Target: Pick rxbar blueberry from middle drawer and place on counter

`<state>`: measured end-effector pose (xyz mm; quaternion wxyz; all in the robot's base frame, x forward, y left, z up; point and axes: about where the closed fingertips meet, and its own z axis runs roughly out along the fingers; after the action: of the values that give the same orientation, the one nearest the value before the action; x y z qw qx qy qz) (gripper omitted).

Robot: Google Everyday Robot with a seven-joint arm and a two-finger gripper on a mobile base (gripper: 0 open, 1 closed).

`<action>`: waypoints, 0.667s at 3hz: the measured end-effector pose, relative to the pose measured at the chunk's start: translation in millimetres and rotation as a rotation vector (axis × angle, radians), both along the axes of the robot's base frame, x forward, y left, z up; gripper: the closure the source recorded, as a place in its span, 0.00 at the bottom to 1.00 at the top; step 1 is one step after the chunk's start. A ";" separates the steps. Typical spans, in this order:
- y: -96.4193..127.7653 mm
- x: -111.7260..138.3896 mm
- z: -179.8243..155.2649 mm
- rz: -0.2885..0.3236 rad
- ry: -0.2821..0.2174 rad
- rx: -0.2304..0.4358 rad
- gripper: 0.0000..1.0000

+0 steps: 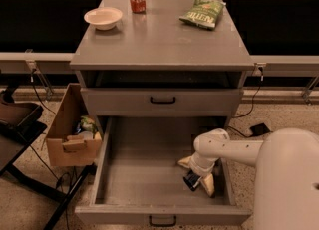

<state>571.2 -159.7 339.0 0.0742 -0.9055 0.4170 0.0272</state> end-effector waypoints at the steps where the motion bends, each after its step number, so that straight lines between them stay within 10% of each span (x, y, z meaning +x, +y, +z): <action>1: 1.3 -2.1 2.4 -0.008 0.000 -0.012 0.00; 2: 1.3 -2.1 2.4 -0.008 0.000 -0.012 0.01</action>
Offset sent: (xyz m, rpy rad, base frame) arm -0.0016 0.0025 0.0106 -0.0323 -0.0090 -0.0218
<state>569.1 -158.4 341.3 0.0687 -0.9042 0.4208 0.0244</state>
